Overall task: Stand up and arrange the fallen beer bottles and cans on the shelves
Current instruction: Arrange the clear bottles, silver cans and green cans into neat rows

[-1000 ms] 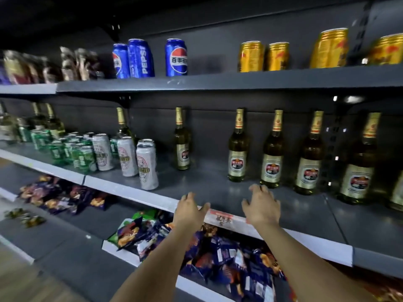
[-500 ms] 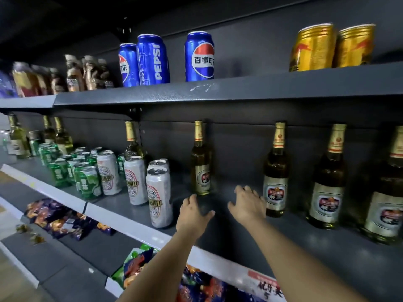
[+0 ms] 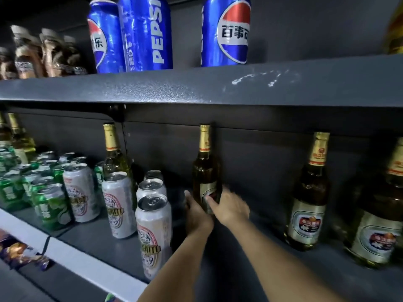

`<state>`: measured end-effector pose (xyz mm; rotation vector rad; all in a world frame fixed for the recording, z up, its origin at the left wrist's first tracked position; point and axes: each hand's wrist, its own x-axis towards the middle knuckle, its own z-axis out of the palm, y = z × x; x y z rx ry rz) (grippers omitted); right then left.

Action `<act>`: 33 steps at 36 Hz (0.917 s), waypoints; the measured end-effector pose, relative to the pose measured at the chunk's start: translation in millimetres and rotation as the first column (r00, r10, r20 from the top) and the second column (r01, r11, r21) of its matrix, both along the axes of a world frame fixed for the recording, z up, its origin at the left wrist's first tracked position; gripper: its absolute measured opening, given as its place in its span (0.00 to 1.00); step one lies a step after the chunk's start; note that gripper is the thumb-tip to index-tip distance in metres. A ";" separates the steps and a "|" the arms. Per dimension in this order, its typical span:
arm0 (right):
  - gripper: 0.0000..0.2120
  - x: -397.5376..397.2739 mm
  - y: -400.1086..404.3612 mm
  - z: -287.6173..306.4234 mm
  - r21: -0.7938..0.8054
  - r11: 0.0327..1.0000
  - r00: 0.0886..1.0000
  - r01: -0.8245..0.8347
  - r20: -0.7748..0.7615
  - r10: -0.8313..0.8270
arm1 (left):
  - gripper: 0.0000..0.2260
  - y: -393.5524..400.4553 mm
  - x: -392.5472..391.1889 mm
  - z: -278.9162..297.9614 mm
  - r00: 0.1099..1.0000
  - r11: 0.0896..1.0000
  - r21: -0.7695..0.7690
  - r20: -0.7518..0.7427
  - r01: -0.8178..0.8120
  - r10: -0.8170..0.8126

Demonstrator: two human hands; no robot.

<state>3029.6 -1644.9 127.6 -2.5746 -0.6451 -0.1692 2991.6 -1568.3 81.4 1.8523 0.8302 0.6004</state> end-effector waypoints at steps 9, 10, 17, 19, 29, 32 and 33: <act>0.29 13.4 31.5 -5.4 0.201 0.980 0.981 -0.009 -0.186 0.047 | 0.19 15.2 41.0 -5.5 0.896 0.908 -0.420 0.400 -0.006 0.191; 0.29 13.6 32.1 -6.3 0.201 0.980 0.981 -0.005 -0.191 0.044 | 0.18 15.1 40.4 -4.2 0.901 0.913 -0.407 0.384 -0.031 0.202; 0.29 7.7 20.3 -3.0 0.217 0.976 0.986 -0.024 -0.154 0.058 | 0.26 4.4 17.1 5.1 0.937 0.955 -0.293 0.322 -0.038 0.136; 0.29 2.0 13.3 -0.8 0.228 0.973 0.988 -0.037 -0.140 0.070 | 0.31 -2.0 5.9 5.6 0.947 0.972 -0.236 0.314 0.003 0.074; 0.34 -52.8 -58.1 4.5 0.313 0.949 0.995 -0.037 -0.081 0.065 | 0.18 -58.1 -60.3 14.1 0.994 0.985 0.153 0.061 0.078 -0.088; 0.34 -75.4 -92.3 8.8 0.320 0.947 0.996 -0.009 -0.084 0.037 | 0.15 -91.9 -79.3 15.8 0.993 0.984 0.170 0.089 0.061 -0.077; 0.33 -83.3 -105.4 10.5 0.327 0.945 0.996 0.004 -0.091 0.027 | 0.15 -104.8 -84.3 15.8 0.990 0.983 0.172 0.110 0.066 -0.086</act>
